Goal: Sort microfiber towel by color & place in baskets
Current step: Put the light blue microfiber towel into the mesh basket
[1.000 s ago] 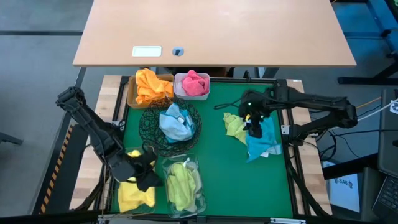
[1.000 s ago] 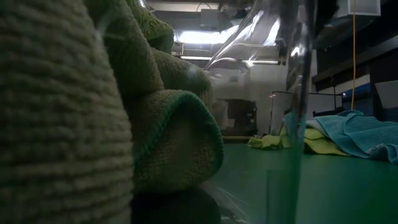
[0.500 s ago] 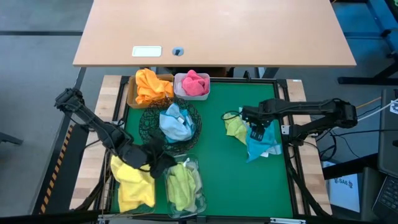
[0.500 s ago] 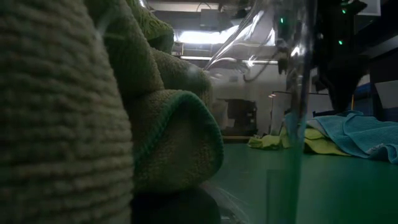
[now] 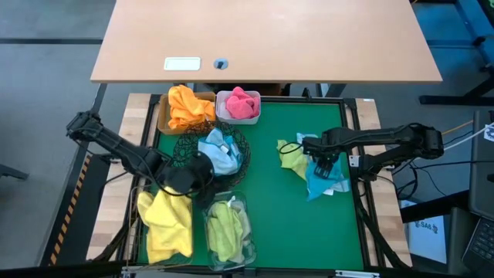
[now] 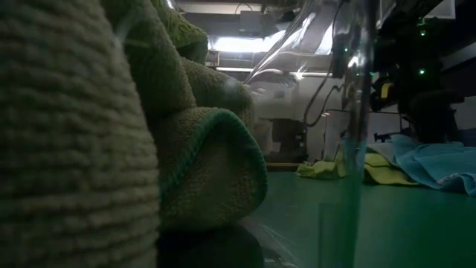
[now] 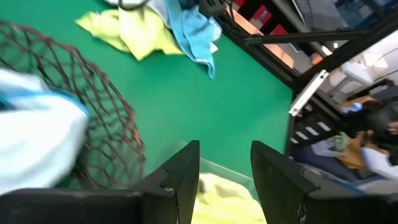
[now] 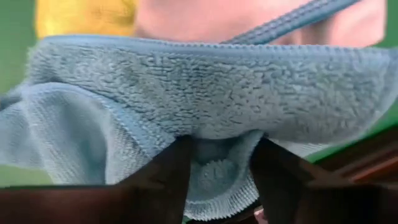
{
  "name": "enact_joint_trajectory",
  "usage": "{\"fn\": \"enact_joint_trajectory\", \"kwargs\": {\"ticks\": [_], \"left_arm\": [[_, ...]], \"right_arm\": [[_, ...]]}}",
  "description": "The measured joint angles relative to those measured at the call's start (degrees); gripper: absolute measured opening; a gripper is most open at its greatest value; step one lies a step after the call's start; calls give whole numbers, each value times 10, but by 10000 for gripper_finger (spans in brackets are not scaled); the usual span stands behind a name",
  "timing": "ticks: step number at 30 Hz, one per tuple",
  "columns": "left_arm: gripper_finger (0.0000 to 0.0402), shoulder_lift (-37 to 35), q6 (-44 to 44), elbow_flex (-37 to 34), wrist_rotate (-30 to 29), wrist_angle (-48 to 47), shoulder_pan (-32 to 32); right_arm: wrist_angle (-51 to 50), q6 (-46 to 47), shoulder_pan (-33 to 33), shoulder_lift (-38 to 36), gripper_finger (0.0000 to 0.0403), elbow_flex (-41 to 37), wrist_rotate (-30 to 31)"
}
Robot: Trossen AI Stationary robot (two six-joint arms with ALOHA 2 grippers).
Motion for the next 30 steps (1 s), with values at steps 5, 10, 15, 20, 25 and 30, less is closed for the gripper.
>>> {"fn": "enact_joint_trajectory", "kwargs": {"ticks": [5, 10, 15, 20, 25, 30], "left_arm": [[137, 0, 50, 0, -10, 0, 36], [137, 0, 82, 0, -15, 0, 74], [137, 0, 125, 0, -16, 0, 106], [137, 0, 149, 0, -16, 0, 131], [137, 0, 150, 0, -16, 0, 147], [137, 0, 150, 0, -16, 0, 158]], "right_arm": [[9, -2, 0, 0, 60, 0, -15], [9, -5, 0, 0, 18, 1, -29], [4, -19, 0, 0, 12, 37, -95], [-14, -47, 0, 0, 8, 122, -138], [-18, -63, 0, 0, 4, 231, -150], [8, -79, 0, 0, 2, 337, -153]]}}
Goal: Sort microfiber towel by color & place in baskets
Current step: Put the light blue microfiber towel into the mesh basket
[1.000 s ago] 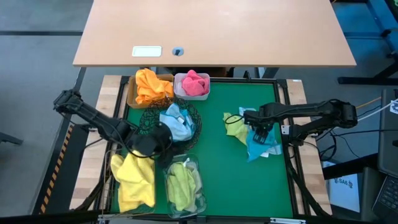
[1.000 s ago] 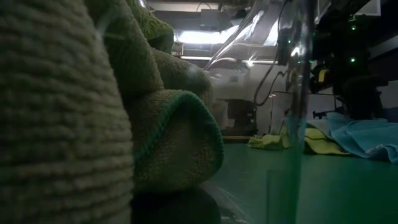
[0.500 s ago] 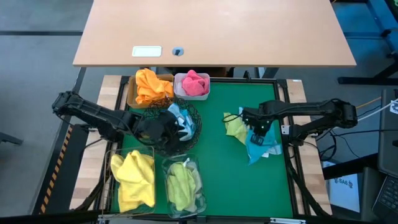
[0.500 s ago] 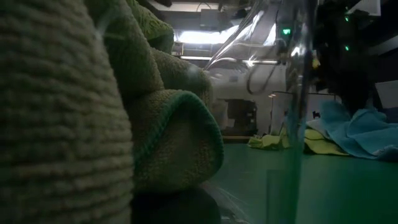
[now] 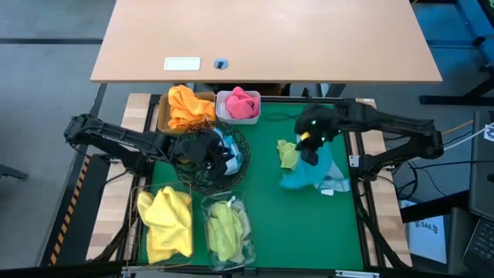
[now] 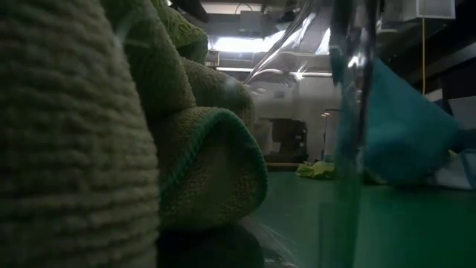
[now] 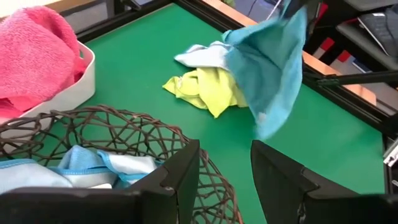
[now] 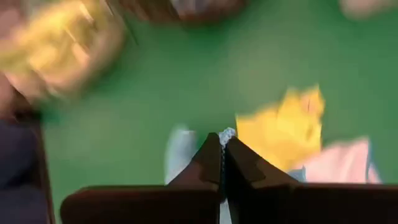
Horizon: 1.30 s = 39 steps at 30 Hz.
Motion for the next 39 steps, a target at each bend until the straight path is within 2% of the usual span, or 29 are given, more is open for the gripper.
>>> {"fn": "enact_joint_trajectory", "kwargs": {"ticks": [5, 9, 18, 24, 32, 39], "left_arm": [[137, 0, 0, 0, 0, 0, 10], [137, 0, 0, 0, 0, 0, 15], [137, 0, 0, 0, 0, 0, 16], [137, -9, 24, 0, 46, 0, 16], [137, -77, 45, 0, 130, -23, 15], [137, -163, 45, 1, 153, -59, 14]], "right_arm": [[72, -11, 0, 0, 2, 82, 0], [166, -32, 0, 0, 1, 119, 0], [471, -94, 0, 8, 1, 127, 0], [647, -108, 0, 37, 1, 127, -1], [753, -105, 0, 104, 1, 126, -35], [785, -104, 0, 164, 1, 126, -76]]}}
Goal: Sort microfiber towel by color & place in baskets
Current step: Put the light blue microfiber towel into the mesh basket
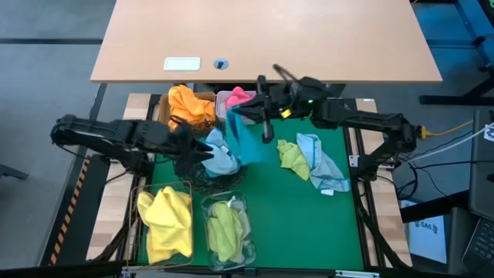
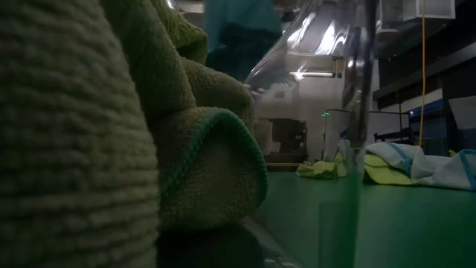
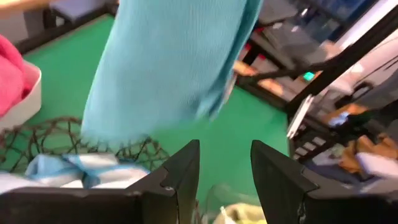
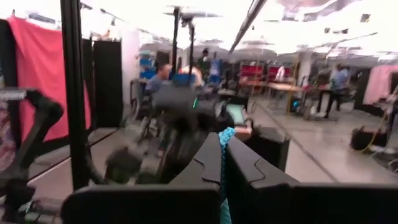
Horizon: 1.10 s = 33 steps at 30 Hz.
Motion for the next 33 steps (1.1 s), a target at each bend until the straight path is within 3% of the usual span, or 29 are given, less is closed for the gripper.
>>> {"fn": "enact_joint_trajectory", "kwargs": {"ticks": [10, 23, 33], "left_arm": [[137, -71, 41, 0, -2, 3, 0], [137, -51, 45, 0, -2, 2, 0], [137, -12, 44, 0, -2, 3, 0]], "right_arm": [[33, 1, 0, 60, 1, 0, -19], [-205, 0, 0, 110, 24, -1, -12], [-273, -41, 0, 121, 38, -1, -19]]}}
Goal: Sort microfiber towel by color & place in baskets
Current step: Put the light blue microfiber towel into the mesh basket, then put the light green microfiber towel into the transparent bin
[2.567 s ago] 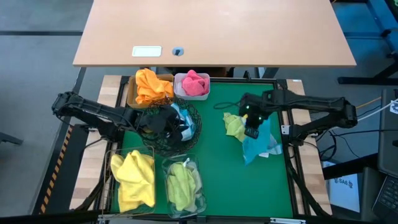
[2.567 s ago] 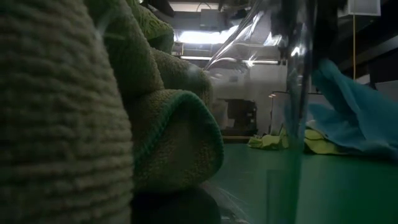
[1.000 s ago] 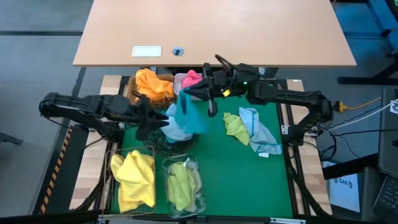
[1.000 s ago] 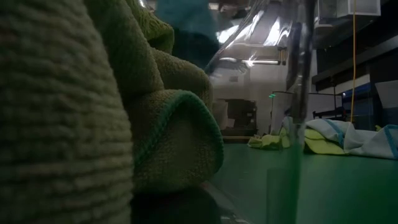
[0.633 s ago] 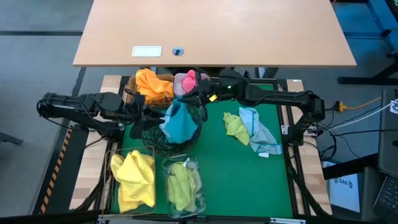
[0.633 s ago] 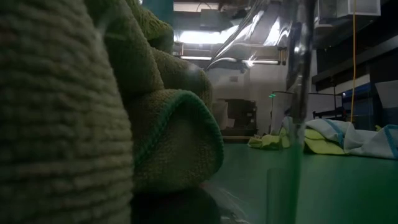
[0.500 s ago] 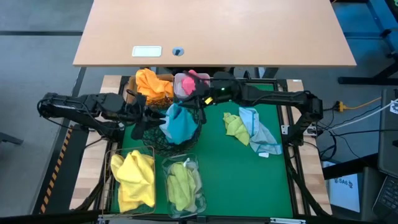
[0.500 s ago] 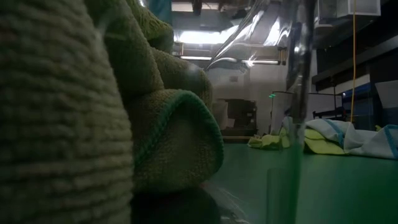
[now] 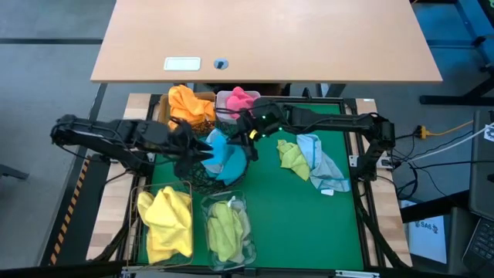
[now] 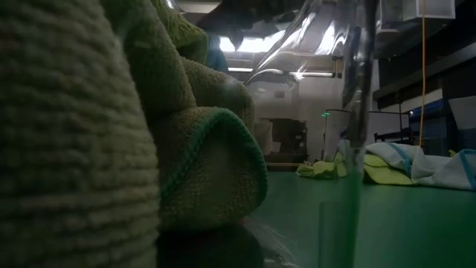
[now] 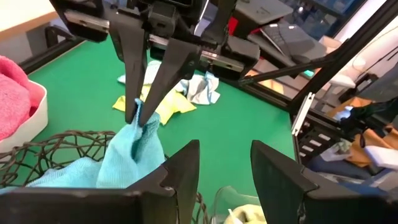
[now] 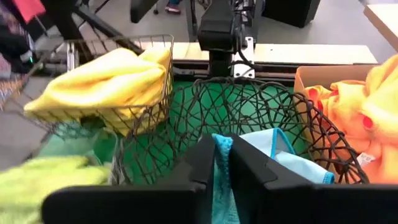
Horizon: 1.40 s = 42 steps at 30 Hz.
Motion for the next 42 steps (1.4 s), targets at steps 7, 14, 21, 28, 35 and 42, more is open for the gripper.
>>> {"fn": "enact_joint_trajectory", "kwargs": {"ticks": [7, 14, 21, 28, 35, 42], "left_arm": [[137, 28, -1, 0, 0, 0, 0], [137, 48, -2, 0, 0, 3, 0], [137, 81, -1, 0, -2, 17, 0], [137, 118, -1, 0, -5, 18, 0], [137, 137, -1, 0, -5, 18, 0], [137, 138, -1, 0, -5, 18, 0]], "right_arm": [[-12, -19, 0, -2, 133, 0, 5], [-109, -19, 0, -30, 220, 18, 18], [-347, -21, 0, -49, 241, 116, 50], [-542, -35, 1, -48, 237, 110, 59], [-541, -35, 1, -48, 237, -14, 140], [-464, -34, 0, -47, 237, -153, 239]]}}
